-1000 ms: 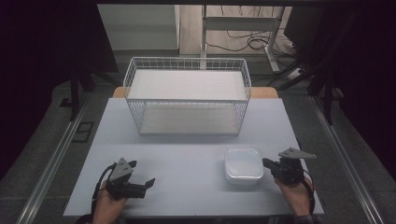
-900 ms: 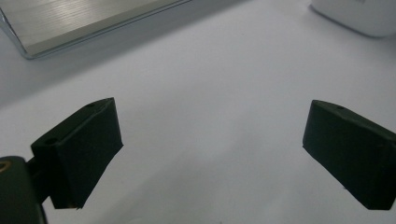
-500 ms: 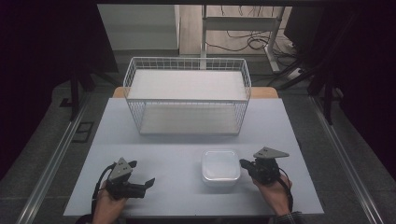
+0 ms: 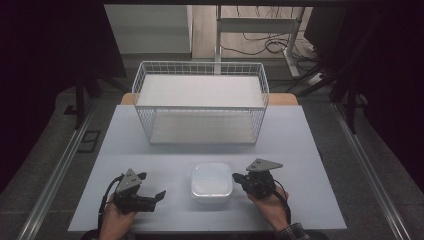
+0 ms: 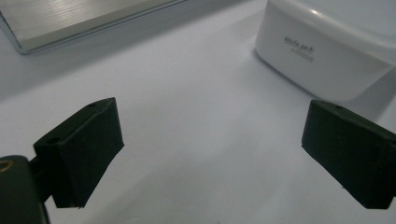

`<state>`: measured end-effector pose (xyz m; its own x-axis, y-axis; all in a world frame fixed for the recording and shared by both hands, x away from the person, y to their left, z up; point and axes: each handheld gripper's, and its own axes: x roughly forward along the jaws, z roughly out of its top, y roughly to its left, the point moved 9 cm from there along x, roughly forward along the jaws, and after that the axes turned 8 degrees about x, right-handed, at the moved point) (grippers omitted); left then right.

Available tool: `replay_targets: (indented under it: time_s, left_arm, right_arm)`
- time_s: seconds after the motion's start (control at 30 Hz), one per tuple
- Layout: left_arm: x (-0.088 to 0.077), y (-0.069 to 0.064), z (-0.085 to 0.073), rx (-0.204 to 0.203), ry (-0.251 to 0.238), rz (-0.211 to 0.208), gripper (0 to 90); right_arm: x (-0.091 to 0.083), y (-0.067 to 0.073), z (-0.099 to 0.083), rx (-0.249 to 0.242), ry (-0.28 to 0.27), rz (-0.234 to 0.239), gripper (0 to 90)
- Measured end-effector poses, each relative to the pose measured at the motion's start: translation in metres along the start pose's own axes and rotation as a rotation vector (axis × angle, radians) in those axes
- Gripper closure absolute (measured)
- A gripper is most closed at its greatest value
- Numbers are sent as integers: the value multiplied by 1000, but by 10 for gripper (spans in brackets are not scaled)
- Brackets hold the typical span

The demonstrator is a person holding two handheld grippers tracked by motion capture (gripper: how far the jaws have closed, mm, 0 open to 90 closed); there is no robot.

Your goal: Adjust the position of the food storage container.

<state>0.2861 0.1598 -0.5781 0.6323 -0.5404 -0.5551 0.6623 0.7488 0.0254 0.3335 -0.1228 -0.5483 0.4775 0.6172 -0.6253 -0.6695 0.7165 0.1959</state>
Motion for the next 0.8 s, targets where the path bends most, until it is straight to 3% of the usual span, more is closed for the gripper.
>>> replay_targets:
  time_s: [0.13, 0.3, 0.47, 0.5, 0.53, 0.57, 0.6, 0.63, 0.73, 0.8]
  left_arm:
    - [0, -1, 1, -7, -3, -10, 45]
    - [-1, -4, 3, -30, -12, -35, 43]
    - [-2, -6, 4, -24, -11, -47, 43]
    - [-2, -6, 4, -18, -9, -46, 43]
    - [-2, -6, 3, -11, -5, -44, 43]
    - [-1, -6, 3, -6, -2, -42, 43]
    - [-1, -6, 3, -3, -1, -42, 43]
    - [-1, -7, 3, -2, 0, -42, 42]
    - [0, -5, 1, 6, 9, -32, 41]
    - [1, -5, 0, 2, 13, -35, 40]
  right_arm:
    - [8, 11, 3, -19, 5, 19, 892]
    - [-3, 4, 7, -23, -35, 7, 815]
    - [-17, -7, 5, -39, -64, -2, 596]
    - [-19, -9, 4, -49, -66, -7, 538]
    - [-20, -12, 0, -64, -59, -17, 421]
    - [-20, -12, 0, -64, -59, -17, 421]
    - [-20, -13, -1, -72, -59, -20, 362]
    - [-19, -17, -5, -99, -47, -18, 253]
    - [-16, -21, -9, -118, -43, -32, 177]
    - [-13, -26, -12, -99, -30, -28, 110]
